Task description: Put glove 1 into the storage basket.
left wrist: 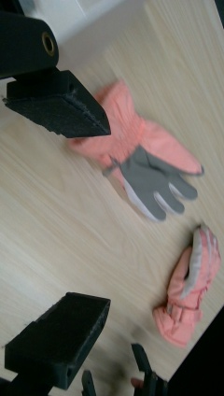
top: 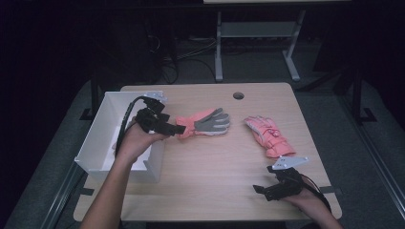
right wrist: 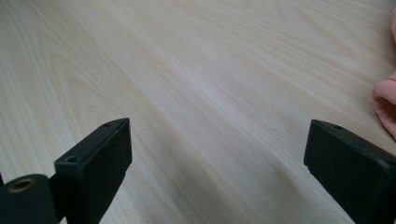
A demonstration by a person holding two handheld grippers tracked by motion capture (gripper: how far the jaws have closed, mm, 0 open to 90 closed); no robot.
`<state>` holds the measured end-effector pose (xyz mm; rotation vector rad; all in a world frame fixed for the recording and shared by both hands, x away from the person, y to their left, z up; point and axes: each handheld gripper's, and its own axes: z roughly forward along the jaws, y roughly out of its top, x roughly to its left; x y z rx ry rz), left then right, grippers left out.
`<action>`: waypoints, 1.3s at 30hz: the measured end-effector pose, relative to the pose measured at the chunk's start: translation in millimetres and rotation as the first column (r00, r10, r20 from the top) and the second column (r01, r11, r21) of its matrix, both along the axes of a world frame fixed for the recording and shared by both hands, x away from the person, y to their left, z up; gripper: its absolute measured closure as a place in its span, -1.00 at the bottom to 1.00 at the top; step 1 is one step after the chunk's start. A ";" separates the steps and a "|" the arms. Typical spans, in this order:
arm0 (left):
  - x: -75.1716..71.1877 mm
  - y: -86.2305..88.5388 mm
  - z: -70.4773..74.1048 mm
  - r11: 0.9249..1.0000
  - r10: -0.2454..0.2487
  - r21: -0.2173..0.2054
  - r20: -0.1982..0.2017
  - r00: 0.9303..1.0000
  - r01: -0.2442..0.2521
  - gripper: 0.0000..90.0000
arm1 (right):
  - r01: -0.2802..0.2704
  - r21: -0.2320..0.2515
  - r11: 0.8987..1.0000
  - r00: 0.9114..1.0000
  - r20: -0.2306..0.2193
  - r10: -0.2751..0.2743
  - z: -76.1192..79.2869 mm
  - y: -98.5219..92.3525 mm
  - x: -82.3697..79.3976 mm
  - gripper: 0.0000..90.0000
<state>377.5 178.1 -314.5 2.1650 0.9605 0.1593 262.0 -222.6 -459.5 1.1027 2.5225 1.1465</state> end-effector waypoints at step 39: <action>-27.3 -75.4 -91.8 0.987 -0.142 0.081 0.039 0.989 0.139 0.71 | -0.009 -0.007 1.000 1.000 0.001 0.009 -1.6 0.5 0.8 -0.84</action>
